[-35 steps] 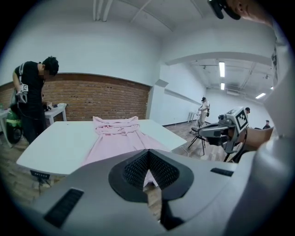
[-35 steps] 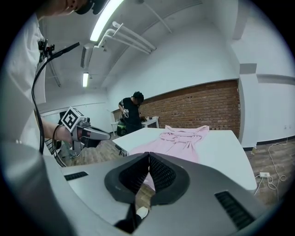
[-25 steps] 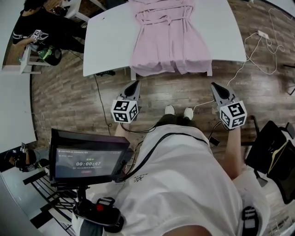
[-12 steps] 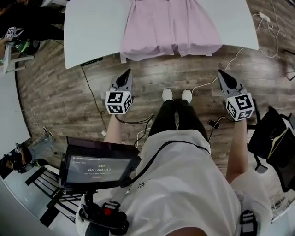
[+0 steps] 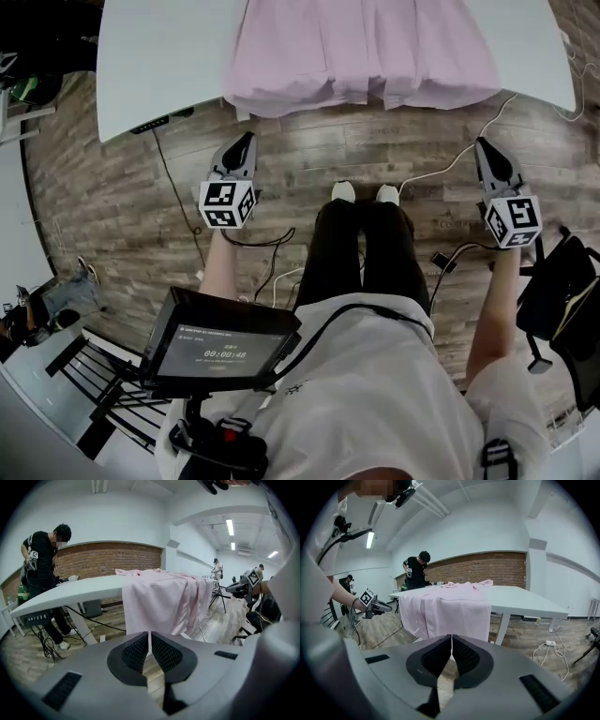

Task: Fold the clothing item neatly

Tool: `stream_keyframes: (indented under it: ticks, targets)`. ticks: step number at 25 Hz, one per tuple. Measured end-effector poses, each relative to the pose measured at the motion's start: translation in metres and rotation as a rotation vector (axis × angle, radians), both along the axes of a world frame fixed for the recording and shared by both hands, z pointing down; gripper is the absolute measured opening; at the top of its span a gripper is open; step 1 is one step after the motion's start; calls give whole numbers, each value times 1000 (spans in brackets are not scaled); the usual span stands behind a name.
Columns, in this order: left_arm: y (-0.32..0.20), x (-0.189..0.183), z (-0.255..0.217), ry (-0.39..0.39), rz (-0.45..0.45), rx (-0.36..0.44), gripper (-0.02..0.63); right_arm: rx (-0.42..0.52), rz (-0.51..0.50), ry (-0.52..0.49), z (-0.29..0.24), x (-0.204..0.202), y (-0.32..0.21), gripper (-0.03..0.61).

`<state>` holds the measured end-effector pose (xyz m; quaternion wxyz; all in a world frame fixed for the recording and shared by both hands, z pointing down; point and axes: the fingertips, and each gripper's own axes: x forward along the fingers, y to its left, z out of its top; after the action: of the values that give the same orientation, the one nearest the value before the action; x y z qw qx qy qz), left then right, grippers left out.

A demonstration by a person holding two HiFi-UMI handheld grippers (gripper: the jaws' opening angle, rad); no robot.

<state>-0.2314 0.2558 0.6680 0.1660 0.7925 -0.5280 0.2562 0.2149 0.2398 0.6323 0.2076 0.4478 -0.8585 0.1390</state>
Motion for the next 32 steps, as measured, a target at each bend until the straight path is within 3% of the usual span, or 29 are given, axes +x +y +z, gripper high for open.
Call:
stream_keyframes:
  ticks: [6,14,18,26,32]
  targets:
    - [-8,-17,53,-16,-1,-5,7,4,28,45,55,25,-14,6]
    - [-29,-26,100,-17,48,10,167,42,44,71,111,39,-45,23]
    - [-33,-32,124,-37,74,1,243,37,29,80,136,41,-53,83]
    - [-50,-48,93,70,145,24,244,-10,-76,126,149,44,-52,235]
    - [-64,-43,77,90,191,19,244,0,-115,26,123,59,-78,252]
